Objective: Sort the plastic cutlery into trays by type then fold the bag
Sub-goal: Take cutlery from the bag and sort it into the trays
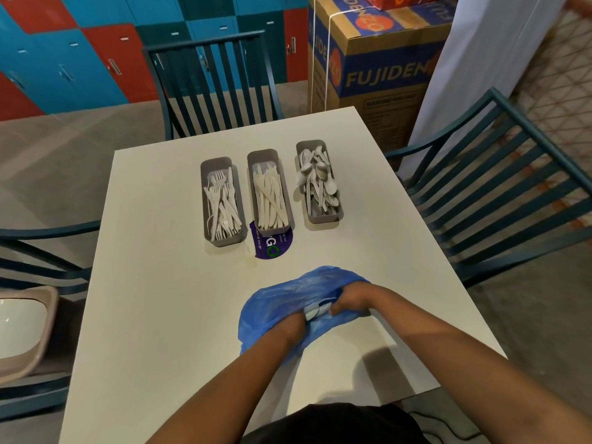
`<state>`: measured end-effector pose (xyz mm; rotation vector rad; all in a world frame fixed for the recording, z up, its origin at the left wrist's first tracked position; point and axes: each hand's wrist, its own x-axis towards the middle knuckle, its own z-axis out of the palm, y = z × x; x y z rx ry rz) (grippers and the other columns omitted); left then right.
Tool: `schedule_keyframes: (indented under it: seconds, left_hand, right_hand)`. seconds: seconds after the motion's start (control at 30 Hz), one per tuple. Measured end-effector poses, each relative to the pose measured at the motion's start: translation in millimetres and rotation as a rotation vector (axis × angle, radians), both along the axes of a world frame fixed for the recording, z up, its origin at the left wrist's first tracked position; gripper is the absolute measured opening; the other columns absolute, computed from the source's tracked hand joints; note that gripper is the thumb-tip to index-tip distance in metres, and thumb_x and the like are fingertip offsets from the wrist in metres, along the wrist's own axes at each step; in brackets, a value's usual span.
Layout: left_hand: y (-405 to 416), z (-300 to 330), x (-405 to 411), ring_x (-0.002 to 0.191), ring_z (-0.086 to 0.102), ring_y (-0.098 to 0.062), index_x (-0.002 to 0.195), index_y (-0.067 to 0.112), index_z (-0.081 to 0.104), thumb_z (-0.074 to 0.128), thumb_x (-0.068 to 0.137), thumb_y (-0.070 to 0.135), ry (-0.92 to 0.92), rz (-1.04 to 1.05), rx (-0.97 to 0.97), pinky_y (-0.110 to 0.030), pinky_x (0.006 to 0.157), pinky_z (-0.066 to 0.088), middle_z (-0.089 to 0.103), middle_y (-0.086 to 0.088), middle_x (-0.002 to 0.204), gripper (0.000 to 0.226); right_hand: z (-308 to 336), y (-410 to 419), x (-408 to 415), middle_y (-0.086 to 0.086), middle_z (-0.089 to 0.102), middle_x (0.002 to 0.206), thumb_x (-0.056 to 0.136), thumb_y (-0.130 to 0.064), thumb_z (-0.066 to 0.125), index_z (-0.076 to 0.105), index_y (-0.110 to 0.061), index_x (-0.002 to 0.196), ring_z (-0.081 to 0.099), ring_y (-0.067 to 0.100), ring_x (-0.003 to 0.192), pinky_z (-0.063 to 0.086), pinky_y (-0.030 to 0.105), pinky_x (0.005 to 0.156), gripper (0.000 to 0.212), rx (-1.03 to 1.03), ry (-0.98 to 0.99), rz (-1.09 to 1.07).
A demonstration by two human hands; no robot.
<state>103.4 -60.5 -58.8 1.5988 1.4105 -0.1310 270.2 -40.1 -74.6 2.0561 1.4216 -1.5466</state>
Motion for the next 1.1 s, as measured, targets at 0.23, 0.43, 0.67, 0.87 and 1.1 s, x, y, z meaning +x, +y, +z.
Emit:
schedule_keyframes:
  seconds: [0.23, 0.43, 0.67, 0.87, 1.1]
  left_hand:
    - [13, 5, -14, 0.094, 0.03, -0.01, 0.137, 0.013, 0.045, 0.039, 0.099, 0.021, 0.079, -0.234, 0.083, -0.027, 0.1, 0.037, 0.05, -0.006, 0.139, 0.04]
    - [17, -8, -29, 0.091, 0.046, -0.009, 0.113, 0.017, 0.054, 0.041, 0.098, 0.029, 0.117, -0.186, 0.168, -0.022, 0.082, 0.034, 0.052, 0.004, 0.1, 0.023]
    - [19, -12, -26, 0.103, 0.049, -0.008, 0.122, 0.024, 0.051, 0.045, 0.096, 0.025, 0.005, -0.104, 0.096, -0.023, 0.091, 0.036, 0.054, 0.008, 0.11, 0.026]
    - [18, -16, -29, 0.121, 0.048, -0.015, 0.133, 0.021, 0.045, 0.044, 0.097, 0.02, -0.014, -0.191, 0.104, -0.021, 0.1, 0.032, 0.052, 0.0, 0.131, 0.036]
    - [23, -13, -26, 0.131, 0.043, -0.018, 0.141, 0.015, 0.038, 0.043, 0.099, 0.02, -0.063, -0.144, 0.096, -0.019, 0.106, 0.026, 0.046, -0.003, 0.143, 0.042]
  right_hand:
    - [0, -3, 4, 0.008, 0.047, 0.139, 0.082, -0.024, 0.067, 0.04, -0.016, 0.139, 0.048, 0.026, 0.124, 0.041, 0.036, 0.102, 0.063, 0.035, -0.042, 0.015]
    - [2, -2, 7, 0.009, 0.052, 0.132, 0.084, -0.026, 0.066, 0.044, -0.012, 0.136, 0.053, 0.023, 0.112, 0.043, 0.029, 0.086, 0.058, 0.039, -0.037, 0.0]
    - [0, -2, 6, 0.005, 0.052, 0.131, 0.08, -0.019, 0.067, 0.046, -0.02, 0.134, 0.051, 0.022, 0.116, 0.044, 0.033, 0.097, 0.058, 0.14, 0.068, -0.16]
    - [-4, 2, 6, 0.003, 0.058, 0.126, 0.083, -0.024, 0.063, 0.056, -0.021, 0.126, 0.054, 0.018, 0.11, 0.044, 0.03, 0.095, 0.043, 0.221, 0.089, -0.177]
    - [-7, 8, 8, 0.006, 0.059, 0.126, 0.09, -0.022, 0.057, 0.06, -0.017, 0.116, 0.053, 0.022, 0.115, 0.039, 0.027, 0.095, 0.026, 0.259, 0.048, -0.169]
